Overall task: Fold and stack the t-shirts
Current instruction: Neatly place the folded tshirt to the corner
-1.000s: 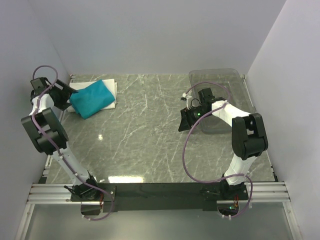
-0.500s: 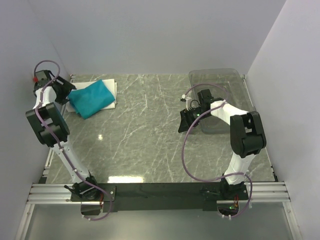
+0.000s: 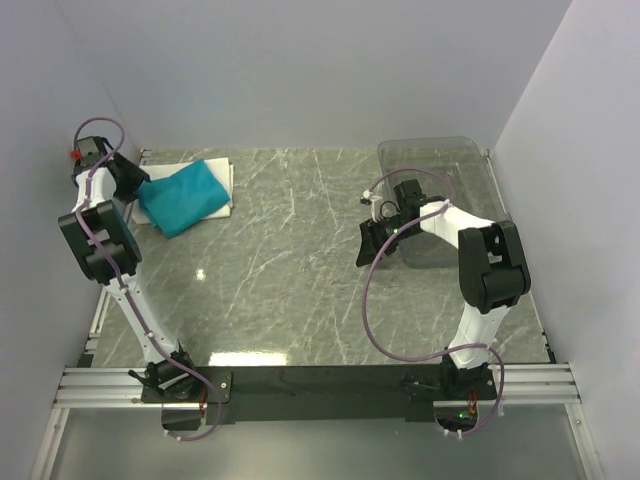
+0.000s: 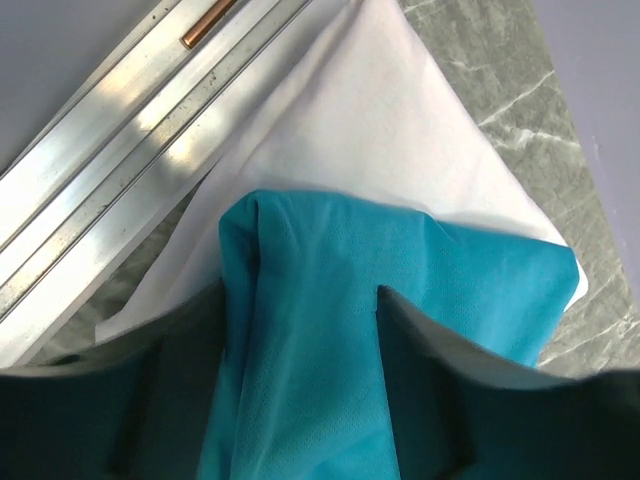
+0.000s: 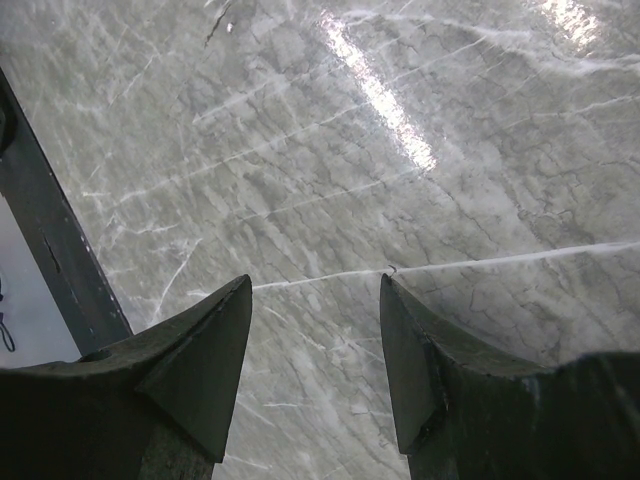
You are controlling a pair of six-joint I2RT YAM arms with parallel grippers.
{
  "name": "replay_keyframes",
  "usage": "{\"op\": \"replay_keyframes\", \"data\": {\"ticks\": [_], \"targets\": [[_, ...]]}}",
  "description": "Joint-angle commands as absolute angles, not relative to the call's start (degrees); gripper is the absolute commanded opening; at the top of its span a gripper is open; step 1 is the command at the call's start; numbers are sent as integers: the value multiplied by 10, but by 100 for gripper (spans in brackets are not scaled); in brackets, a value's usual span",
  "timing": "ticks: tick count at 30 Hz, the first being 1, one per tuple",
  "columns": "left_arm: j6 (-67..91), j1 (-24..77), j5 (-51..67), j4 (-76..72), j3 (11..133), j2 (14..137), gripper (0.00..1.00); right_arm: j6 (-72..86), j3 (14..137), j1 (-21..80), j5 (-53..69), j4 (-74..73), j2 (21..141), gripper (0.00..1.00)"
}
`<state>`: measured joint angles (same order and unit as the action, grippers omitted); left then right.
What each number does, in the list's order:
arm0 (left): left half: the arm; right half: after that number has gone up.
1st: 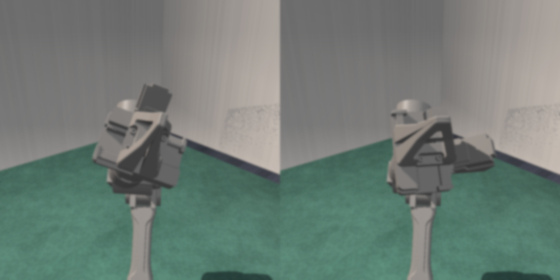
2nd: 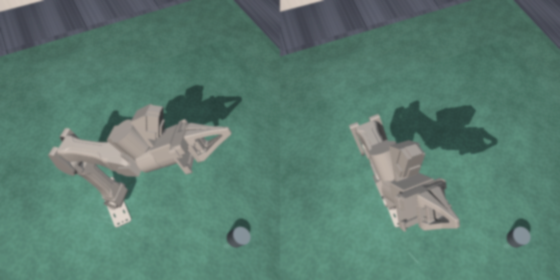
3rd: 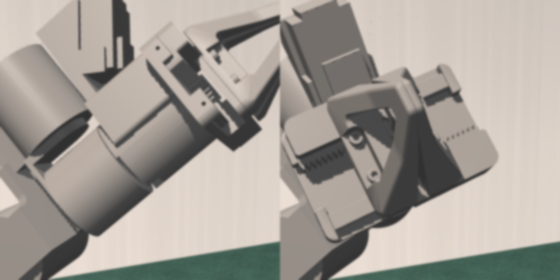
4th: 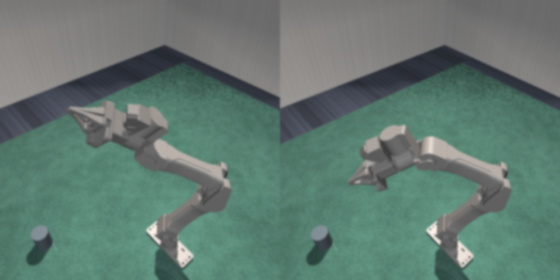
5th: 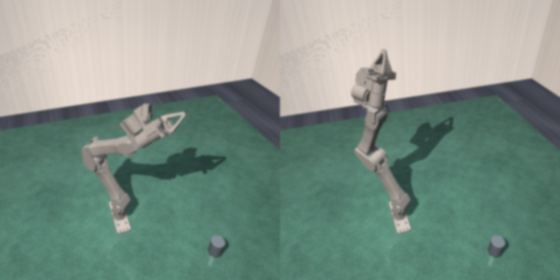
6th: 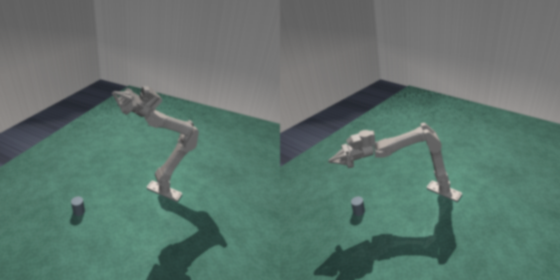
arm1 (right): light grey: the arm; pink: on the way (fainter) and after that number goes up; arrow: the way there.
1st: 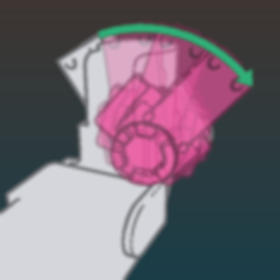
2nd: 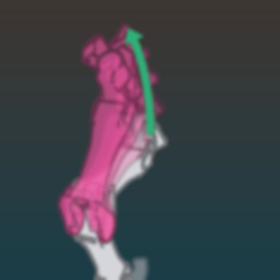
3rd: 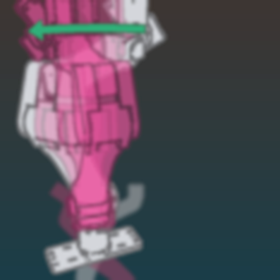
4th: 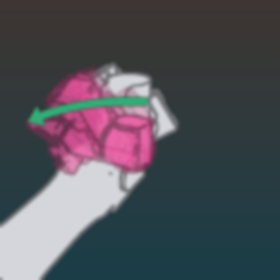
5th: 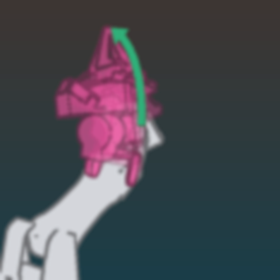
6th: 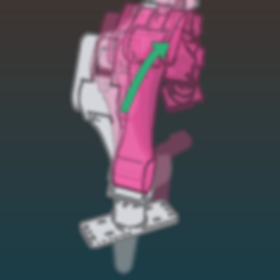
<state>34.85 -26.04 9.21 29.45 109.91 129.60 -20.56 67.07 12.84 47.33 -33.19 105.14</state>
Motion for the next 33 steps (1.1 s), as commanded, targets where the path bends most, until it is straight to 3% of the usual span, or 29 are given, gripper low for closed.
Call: {"op": "replay_keyframes", "data": {"ticks": [1, 4, 5, 13, 16, 33], "targets": [[337, -272, 104, 287, 1128, 1323, 57, -213, 683, 123, 481, -324, 1057, 61], [329, -269, 120, 276, 1127, 1325, 44, -213, 683, 124, 479, -324, 1060, 61], [322, -268, 123, 274, 1128, 1328, 35, -213, 683, 123, 479, -325, 1061, 61], [298, -267, 146, 272, 1143, 1351, 31, -212, 684, 123, 478, -326, 1065, 61], [285, -267, 135, 272, 1147, 1348, 1, -212, 684, 123, 478, -326, 1068, 61], [186, -234, 185, 84, 1129, 1302, 2, -213, 690, 123, 482, -331, 1086, 61]]}}
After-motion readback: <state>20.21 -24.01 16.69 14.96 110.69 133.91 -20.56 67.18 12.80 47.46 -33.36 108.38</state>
